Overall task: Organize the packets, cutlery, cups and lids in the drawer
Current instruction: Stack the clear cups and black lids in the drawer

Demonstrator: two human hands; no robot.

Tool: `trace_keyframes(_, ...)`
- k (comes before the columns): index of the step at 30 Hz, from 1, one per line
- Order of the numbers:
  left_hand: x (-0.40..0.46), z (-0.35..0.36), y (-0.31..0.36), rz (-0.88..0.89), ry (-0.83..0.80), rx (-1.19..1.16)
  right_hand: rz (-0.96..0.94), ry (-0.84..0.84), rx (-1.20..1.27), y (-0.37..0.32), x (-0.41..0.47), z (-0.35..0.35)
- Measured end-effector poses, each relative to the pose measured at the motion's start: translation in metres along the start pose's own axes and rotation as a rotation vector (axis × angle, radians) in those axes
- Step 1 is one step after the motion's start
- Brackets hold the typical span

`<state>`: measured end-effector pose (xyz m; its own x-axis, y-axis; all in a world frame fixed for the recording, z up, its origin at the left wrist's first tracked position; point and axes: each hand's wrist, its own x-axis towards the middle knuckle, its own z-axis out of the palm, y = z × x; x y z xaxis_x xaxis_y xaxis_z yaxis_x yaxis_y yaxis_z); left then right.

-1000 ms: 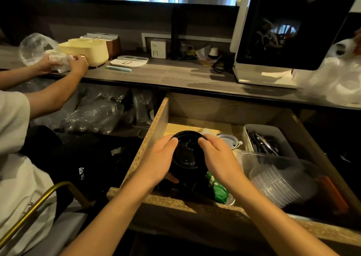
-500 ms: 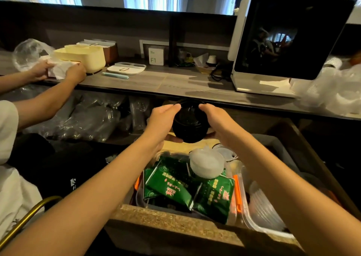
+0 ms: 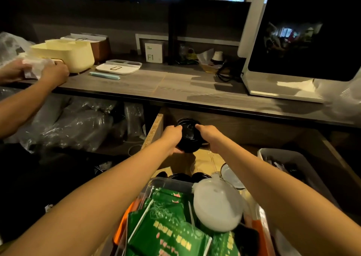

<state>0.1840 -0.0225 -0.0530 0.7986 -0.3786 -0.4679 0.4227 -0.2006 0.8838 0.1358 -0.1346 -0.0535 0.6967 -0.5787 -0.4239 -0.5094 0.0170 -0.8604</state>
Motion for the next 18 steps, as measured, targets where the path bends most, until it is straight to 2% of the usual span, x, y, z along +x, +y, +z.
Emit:
trace_keyframes(6,0.024,0.003,-0.012,-0.144,0.005,0.045,0.119,-0.088,-0.090,0.019,0.033,0.005)
trace_keyframes(9,0.024,0.002,-0.016,-0.160,0.010,0.057,0.096,-0.106,-0.086,0.023,0.034,0.002)
trace_keyframes(11,0.018,0.000,-0.014,-0.093,0.026,0.120,-0.004,-0.023,-0.197,0.019,0.029,-0.001)
trace_keyframes(13,0.012,-0.005,-0.008,0.025,0.013,0.203,-0.200,0.146,-0.353,0.009,0.021,-0.005)
trace_keyframes(15,0.003,-0.015,0.002,0.138,0.001,0.249,-0.411,0.241,-0.348,-0.004,0.006,-0.008)
trace_keyframes(16,-0.001,-0.020,0.006,0.203,0.008,0.257,-0.467,0.218,-0.286,-0.011,-0.001,-0.008)
trace_keyframes(18,-0.012,-0.037,0.014,0.354,0.023,0.232,-0.447,0.047,-0.175,-0.020,-0.018,-0.004)
